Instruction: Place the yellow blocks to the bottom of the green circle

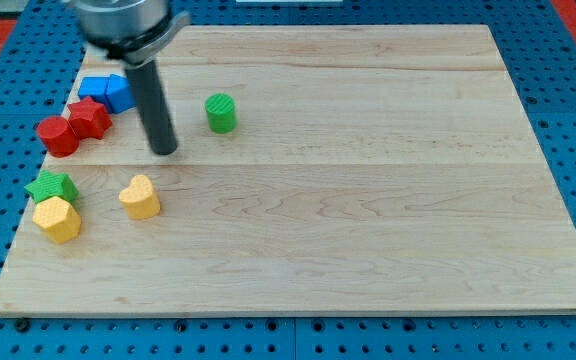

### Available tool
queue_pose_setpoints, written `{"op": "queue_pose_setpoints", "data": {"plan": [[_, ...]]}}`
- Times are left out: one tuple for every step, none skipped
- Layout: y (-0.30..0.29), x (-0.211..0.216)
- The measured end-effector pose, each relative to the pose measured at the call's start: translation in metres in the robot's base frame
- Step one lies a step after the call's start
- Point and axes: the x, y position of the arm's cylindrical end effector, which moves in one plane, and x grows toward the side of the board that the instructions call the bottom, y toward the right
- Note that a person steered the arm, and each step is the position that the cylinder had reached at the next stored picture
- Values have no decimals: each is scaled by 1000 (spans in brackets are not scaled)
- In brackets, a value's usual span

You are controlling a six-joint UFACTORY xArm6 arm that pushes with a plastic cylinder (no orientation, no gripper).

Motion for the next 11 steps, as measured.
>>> {"op": "queue_pose_setpoints", "data": {"plan": [[-33,19],[-36,50],[0,66],[26,66],[35,98],[51,110],[75,78],[83,52],[86,107],[82,171],[62,177]]}}
